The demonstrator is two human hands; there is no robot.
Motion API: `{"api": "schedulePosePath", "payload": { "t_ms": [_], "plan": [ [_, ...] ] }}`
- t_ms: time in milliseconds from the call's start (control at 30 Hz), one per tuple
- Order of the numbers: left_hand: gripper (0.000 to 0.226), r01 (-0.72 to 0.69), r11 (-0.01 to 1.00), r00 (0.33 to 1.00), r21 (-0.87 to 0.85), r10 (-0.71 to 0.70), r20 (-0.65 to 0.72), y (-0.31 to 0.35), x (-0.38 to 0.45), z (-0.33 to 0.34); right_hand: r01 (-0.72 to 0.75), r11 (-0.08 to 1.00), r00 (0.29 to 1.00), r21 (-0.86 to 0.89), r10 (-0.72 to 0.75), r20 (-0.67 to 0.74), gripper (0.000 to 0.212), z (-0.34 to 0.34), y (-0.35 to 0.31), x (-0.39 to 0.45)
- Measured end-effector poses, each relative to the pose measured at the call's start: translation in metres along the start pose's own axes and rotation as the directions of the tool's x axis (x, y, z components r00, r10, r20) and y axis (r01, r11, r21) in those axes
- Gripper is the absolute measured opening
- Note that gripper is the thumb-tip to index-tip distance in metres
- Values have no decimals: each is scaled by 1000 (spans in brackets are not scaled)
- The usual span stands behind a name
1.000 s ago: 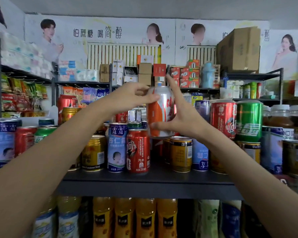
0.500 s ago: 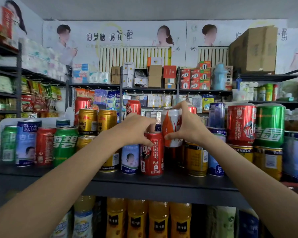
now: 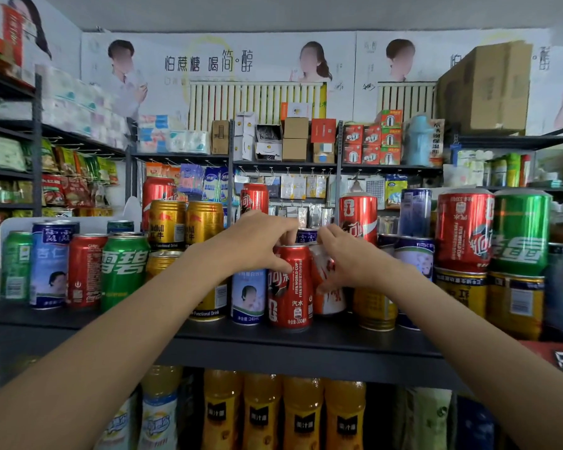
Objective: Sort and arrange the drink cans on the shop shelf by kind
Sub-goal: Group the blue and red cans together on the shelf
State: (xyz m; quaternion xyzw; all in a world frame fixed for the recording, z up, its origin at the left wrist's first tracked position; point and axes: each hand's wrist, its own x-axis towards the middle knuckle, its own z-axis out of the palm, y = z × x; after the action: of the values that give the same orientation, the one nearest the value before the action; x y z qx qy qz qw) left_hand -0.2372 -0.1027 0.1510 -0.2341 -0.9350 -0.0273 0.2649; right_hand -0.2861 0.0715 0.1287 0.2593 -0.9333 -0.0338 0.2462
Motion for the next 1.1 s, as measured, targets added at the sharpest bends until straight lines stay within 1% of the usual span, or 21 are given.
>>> {"api": "schedulePosePath", "payload": {
  "t_ms": [67, 133, 267, 400, 500, 600, 633, 667, 700, 733, 767, 800, 833, 900, 933, 967, 1000, 1033, 1067, 1100],
  "plan": [
    [30, -4, 1000, 1000, 7, 4, 12, 1, 1, 0, 44, 995, 999, -86, -43, 17, 73, -7, 6, -2],
    [29, -3, 1000, 1000, 3, 3, 22, 2, 1, -1, 46, 990, 999, -133, -47, -5, 63, -13, 11, -3],
    [30, -4, 1000, 1000, 20, 3, 16, 3, 4, -2, 27, 985, 996, -172, -40, -78, 56, -7, 7, 4],
    [30, 0, 999, 1000, 41, 0, 0, 4, 3, -1, -2, 980, 991, -200, -25, -129, 43, 0, -4, 15],
    [30, 1, 999, 1000, 51, -1, -2, 5, 4, 1, 12, 987, 993, -159, -31, -118, 37, -1, -1, 13],
    [29, 20, 998, 1000, 66, -20, -6, 3, 7, 7, -16, 999, 988, -40, 9, -155, 41, -28, 18, -3],
    [29, 32, 997, 999, 68, -31, -7, 3, 8, 9, -18, 1000, 992, -2, 17, -126, 45, -40, 27, -11],
    [28, 46, 997, 999, 62, -45, -9, 3, 9, 11, -20, 1000, 999, 14, 21, -44, 49, -51, 35, -18],
    [28, 59, 997, 998, 54, -58, -8, 4, 10, 11, -26, 1000, 996, 7, 25, 86, 55, -59, 42, -25],
    [27, 68, 996, 998, 50, -68, -6, 4, 11, 11, -37, 999, 972, -6, 37, 233, 62, -63, 46, -29],
    [27, 72, 996, 997, 58, -72, -1, 5, 11, 11, -42, 999, 933, -20, 46, 358, 72, -62, 49, -31],
    [27, 73, 994, 997, 82, -74, 9, 6, 12, 11, -34, 999, 898, -39, 48, 437, 80, -59, 50, -32],
    [27, 71, 990, 997, 122, -73, 20, 7, 12, 11, -16, 997, 879, -74, 50, 475, 87, -53, 52, -31],
    [28, 49, 979, 999, 200, -49, -7, 10, 10, 12, 38, 983, 876, -181, 55, 479, 93, -43, 53, -28],
    [29, 34, 978, 998, 206, -22, -62, 13, 8, 14, 63, 973, 890, -222, 46, 454, 94, -41, 53, -27],
    [30, 15, 985, 989, 172, 10, -145, 16, 6, 18, 83, 967, 904, -241, 29, 427, 94, -40, 53, -26],
    [30, -7, 996, 969, 84, 28, -246, 20, 3, 22, 94, 966, 915, -240, 11, 403, 93, -40, 53, -27],
    [28, -26, 999, 947, -33, 14, -321, 26, 0, 25, 95, 970, 922, -224, -1, 387, 92, -41, 52, -27],
    [26, -44, 988, 935, -151, -13, -353, 32, -4, 30, 95, 974, 928, -205, -12, 373, 91, -42, 51, -28],
    [25, -61, 971, 939, -232, -24, -344, 39, -7, 34, 93, 979, 932, -182, -22, 362, 89, -42, 51, -28]
  ]
}}
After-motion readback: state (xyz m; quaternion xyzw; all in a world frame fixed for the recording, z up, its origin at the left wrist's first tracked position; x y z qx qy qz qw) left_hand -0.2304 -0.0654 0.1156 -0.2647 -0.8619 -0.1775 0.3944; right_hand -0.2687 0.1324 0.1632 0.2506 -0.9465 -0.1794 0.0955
